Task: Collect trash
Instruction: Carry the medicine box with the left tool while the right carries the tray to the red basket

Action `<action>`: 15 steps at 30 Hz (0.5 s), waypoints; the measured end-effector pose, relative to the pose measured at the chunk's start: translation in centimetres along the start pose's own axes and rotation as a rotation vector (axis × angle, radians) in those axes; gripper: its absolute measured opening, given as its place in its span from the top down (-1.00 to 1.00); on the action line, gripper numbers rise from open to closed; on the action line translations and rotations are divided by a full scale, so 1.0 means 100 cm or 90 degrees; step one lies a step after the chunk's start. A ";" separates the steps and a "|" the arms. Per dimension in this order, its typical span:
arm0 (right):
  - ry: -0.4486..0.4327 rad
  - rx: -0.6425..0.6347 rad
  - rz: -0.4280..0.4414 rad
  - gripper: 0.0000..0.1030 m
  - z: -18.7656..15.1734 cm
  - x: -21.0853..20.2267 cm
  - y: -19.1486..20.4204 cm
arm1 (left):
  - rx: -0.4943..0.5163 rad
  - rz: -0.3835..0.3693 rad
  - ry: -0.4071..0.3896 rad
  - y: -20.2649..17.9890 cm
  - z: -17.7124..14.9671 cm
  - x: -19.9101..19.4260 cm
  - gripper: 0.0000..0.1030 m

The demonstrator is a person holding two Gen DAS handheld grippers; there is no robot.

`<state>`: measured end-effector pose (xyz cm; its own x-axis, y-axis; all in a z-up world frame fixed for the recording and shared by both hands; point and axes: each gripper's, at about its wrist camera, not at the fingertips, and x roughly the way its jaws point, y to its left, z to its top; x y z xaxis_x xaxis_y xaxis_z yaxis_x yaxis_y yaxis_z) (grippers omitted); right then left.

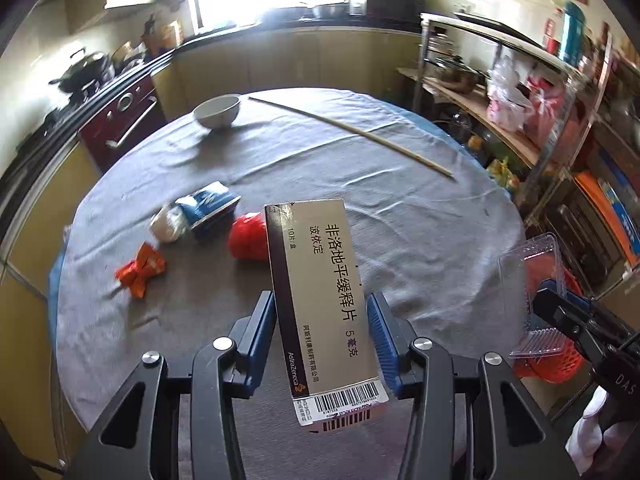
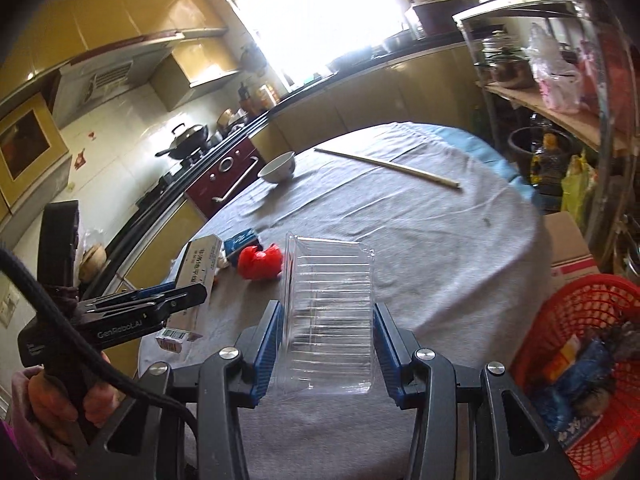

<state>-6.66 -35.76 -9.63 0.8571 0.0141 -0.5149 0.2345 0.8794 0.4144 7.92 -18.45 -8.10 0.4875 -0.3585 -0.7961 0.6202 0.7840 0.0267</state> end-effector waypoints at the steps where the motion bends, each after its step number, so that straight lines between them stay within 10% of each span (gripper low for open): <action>1: -0.004 0.004 -0.003 0.07 0.000 -0.004 -0.003 | 0.009 -0.001 -0.002 -0.006 0.001 -0.001 0.06; 15: -0.041 0.062 -0.050 0.07 -0.002 -0.045 -0.051 | 0.123 -0.027 -0.008 -0.080 0.009 0.001 0.06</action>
<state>-11.79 -40.18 -9.58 0.8610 -0.0866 -0.5011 0.3432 0.8260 0.4470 3.54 -25.15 -7.84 0.4660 -0.3962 -0.7911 0.7458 0.6570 0.1102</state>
